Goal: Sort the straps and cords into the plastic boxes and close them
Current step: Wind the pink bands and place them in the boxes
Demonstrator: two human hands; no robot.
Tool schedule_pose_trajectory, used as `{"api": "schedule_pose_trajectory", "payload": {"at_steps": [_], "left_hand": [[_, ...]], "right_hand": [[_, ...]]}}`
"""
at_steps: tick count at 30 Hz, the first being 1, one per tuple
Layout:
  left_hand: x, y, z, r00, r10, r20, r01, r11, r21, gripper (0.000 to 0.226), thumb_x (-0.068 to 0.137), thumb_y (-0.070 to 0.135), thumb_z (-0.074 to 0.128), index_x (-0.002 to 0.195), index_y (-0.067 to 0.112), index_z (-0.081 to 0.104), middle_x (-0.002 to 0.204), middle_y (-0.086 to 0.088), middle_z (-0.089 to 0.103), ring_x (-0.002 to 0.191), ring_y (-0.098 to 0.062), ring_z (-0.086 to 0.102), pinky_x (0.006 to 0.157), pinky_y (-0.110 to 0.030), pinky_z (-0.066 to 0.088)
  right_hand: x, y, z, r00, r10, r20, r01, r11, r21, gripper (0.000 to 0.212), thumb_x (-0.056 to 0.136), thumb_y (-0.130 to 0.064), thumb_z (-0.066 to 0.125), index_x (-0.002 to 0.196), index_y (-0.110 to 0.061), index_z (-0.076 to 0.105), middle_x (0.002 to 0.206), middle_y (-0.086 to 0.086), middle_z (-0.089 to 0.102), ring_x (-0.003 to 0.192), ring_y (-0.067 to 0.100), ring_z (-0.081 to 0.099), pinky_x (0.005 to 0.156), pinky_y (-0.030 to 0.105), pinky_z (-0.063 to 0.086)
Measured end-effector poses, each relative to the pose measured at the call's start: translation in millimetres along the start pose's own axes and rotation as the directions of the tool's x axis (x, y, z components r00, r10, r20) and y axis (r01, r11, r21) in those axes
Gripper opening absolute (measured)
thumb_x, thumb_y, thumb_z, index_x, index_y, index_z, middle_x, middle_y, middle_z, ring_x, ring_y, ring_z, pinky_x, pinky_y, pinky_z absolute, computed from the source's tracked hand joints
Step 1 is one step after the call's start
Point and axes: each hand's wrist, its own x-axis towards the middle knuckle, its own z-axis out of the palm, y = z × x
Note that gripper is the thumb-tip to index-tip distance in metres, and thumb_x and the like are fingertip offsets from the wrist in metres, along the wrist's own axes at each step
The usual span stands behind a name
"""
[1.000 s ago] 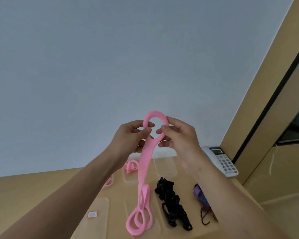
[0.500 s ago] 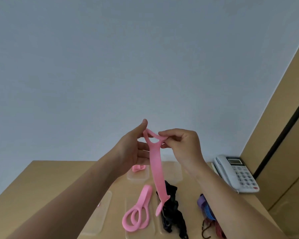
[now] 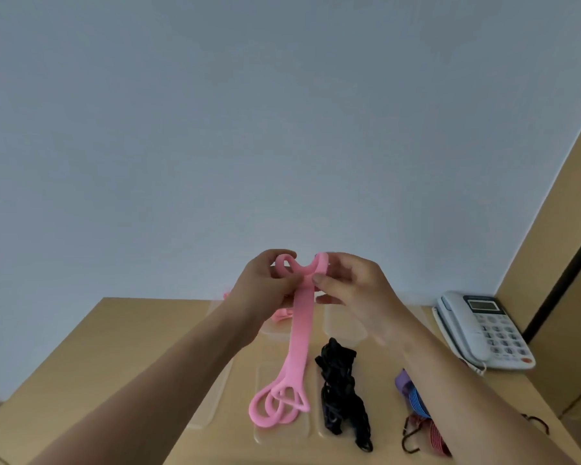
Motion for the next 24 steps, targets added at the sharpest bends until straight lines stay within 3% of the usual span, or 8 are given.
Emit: {"api": "schedule_pose_trajectory", "payload": {"at_steps": [4, 8, 12, 15, 21, 24], "left_hand": [[3, 0, -13, 0.997, 0.070, -0.022, -0.067, 0.990, 0.123, 0.018, 0.094, 0.001, 0.066, 0.107, 0.014, 0.067, 0.094, -0.009, 0.077, 0.085, -0.026, 0.077, 0.087, -0.048, 0.061], [4, -4, -27, 0.990, 0.139, -0.005, -0.137, 0.982, 0.131, 0.019, 0.092, -0.004, 0.064, 0.098, 0.012, 0.072, 0.087, -0.005, 0.078, 0.083, -0.023, 0.077, 0.074, -0.033, 0.062], [4, -9, -39, 0.986, 0.163, -0.025, -0.161, 0.983, 0.087, 0.014, 0.092, 0.001, 0.067, 0.095, 0.013, 0.074, 0.090, -0.002, 0.079, 0.084, -0.024, 0.077, 0.073, -0.033, 0.063], [3, -11, -44, 0.983, 0.172, -0.068, -0.168, 0.984, 0.055, 0.017, 0.091, 0.001, 0.070, 0.090, 0.016, 0.077, 0.093, 0.000, 0.078, 0.086, -0.024, 0.077, 0.075, -0.035, 0.063], [-6, -14, -55, 0.983, 0.181, -0.042, -0.183, 0.983, -0.030, 0.026, 0.088, -0.001, 0.072, 0.084, 0.023, 0.081, 0.094, -0.003, 0.079, 0.091, -0.026, 0.076, 0.081, -0.039, 0.063], [-8, -18, -60, 0.981, 0.184, -0.058, -0.187, 0.981, -0.055, 0.018, 0.088, 0.000, 0.073, 0.091, 0.017, 0.080, 0.094, -0.005, 0.079, 0.091, -0.028, 0.075, 0.082, -0.040, 0.062]], "right_hand": [[2, -1, 10, 1.000, -0.022, 0.001, 0.022, 1.000, 0.012, 0.026, 0.087, 0.001, 0.072, 0.109, -0.013, 0.072, 0.096, -0.001, 0.076, 0.082, 0.016, 0.073, 0.070, 0.031, 0.061], [8, -2, 24, 0.999, 0.023, -0.035, -0.023, 1.000, 0.014, 0.035, 0.088, -0.004, 0.073, 0.121, -0.015, 0.067, 0.108, 0.007, 0.073, 0.088, 0.025, 0.074, 0.080, 0.046, 0.062], [11, -4, 39, 0.997, 0.065, -0.053, -0.062, 0.997, 0.048, 0.009, 0.094, -0.015, 0.069, 0.099, -0.014, 0.077, 0.101, 0.015, 0.074, 0.089, 0.030, 0.075, 0.079, 0.050, 0.062], [18, -3, 49, 0.982, 0.166, -0.084, -0.154, 0.979, 0.131, 0.024, 0.098, -0.027, 0.065, 0.095, -0.007, 0.077, 0.099, 0.018, 0.076, 0.087, 0.033, 0.076, 0.078, 0.048, 0.063], [17, 1, 61, 0.967, 0.256, -0.012, -0.247, 0.943, 0.225, 0.019, 0.093, -0.014, 0.068, 0.100, 0.003, 0.075, 0.110, 0.029, 0.070, 0.096, 0.041, 0.073, 0.090, 0.053, 0.058], [13, 1, 65, 0.960, 0.275, 0.051, -0.278, 0.915, 0.293, 0.040, 0.096, -0.032, 0.067, 0.110, 0.005, 0.071, 0.115, 0.031, 0.068, 0.102, 0.043, 0.071, 0.094, 0.056, 0.056]]}}
